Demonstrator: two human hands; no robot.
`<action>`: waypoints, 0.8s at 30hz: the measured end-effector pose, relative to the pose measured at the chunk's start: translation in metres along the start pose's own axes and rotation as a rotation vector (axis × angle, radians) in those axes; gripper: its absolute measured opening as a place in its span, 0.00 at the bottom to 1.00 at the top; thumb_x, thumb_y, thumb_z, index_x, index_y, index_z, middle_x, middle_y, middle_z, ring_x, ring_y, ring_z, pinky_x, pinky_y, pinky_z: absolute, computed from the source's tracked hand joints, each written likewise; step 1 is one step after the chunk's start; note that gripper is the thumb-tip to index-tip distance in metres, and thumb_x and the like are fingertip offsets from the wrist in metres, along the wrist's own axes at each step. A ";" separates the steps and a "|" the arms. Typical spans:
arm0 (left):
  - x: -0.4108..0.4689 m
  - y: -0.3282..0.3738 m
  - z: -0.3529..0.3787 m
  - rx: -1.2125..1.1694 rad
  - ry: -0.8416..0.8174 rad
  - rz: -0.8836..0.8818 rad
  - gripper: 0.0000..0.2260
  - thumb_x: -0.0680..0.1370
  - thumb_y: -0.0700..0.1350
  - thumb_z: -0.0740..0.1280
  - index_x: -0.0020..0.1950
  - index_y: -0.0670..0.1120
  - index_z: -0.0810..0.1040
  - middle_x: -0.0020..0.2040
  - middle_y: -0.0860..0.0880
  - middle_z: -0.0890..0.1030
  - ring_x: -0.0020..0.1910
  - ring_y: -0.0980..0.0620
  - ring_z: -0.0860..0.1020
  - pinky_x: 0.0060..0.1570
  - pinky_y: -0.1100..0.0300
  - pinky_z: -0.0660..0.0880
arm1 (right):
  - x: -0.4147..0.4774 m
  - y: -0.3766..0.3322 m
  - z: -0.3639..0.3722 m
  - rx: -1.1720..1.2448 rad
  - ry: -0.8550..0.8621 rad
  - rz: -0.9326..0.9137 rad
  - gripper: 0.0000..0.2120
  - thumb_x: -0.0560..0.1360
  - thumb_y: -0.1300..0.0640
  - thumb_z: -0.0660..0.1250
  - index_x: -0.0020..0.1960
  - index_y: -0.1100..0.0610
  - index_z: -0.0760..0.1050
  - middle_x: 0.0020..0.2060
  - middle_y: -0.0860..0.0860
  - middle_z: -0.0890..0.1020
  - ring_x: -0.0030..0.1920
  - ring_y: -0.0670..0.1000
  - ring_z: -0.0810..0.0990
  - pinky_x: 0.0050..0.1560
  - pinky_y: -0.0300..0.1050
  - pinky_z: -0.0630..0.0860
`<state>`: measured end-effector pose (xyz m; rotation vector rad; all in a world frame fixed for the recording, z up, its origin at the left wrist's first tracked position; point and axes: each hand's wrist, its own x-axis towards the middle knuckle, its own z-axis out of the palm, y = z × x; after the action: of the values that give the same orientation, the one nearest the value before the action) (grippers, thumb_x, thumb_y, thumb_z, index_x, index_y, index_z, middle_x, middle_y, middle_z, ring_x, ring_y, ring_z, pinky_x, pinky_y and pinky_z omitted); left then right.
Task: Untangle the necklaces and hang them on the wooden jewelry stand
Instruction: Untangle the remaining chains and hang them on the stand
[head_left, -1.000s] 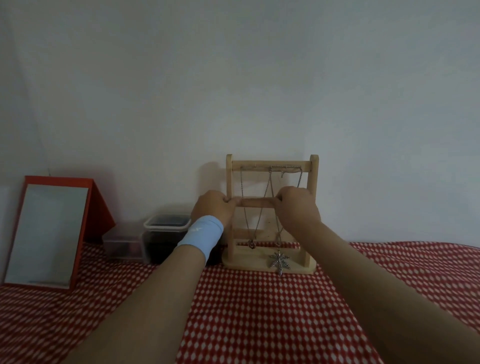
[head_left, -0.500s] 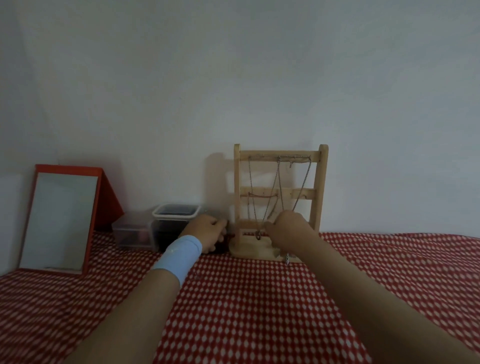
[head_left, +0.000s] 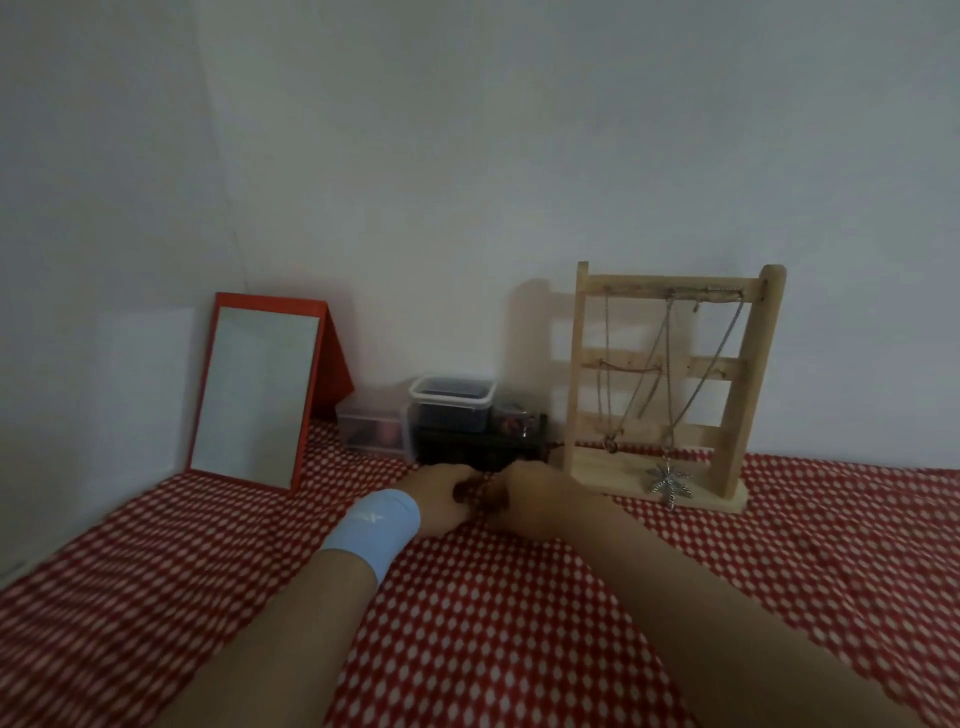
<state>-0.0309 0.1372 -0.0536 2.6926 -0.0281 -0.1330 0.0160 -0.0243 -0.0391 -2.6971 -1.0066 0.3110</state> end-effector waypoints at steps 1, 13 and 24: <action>-0.001 -0.003 0.000 0.005 0.007 0.016 0.12 0.77 0.53 0.66 0.59 0.53 0.79 0.56 0.51 0.81 0.53 0.51 0.79 0.60 0.52 0.76 | 0.000 0.001 0.000 -0.015 0.017 -0.008 0.11 0.77 0.49 0.71 0.57 0.50 0.85 0.52 0.49 0.84 0.52 0.51 0.82 0.54 0.44 0.78; -0.001 0.022 0.004 -0.236 0.209 0.006 0.07 0.79 0.47 0.65 0.43 0.48 0.80 0.47 0.51 0.80 0.48 0.53 0.78 0.51 0.58 0.73 | -0.022 0.027 -0.006 0.187 0.194 0.078 0.16 0.84 0.49 0.55 0.42 0.52 0.74 0.42 0.50 0.78 0.45 0.50 0.76 0.46 0.47 0.71; -0.006 0.151 -0.046 -0.777 0.249 0.176 0.08 0.80 0.41 0.65 0.43 0.39 0.79 0.37 0.43 0.80 0.36 0.47 0.77 0.41 0.55 0.76 | -0.071 0.060 -0.050 0.953 0.391 0.061 0.16 0.78 0.56 0.68 0.64 0.51 0.68 0.57 0.53 0.82 0.57 0.54 0.81 0.59 0.53 0.78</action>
<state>-0.0322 0.0214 0.0532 1.9026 -0.1117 0.2080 0.0138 -0.1230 -0.0014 -1.8113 -0.4694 0.1876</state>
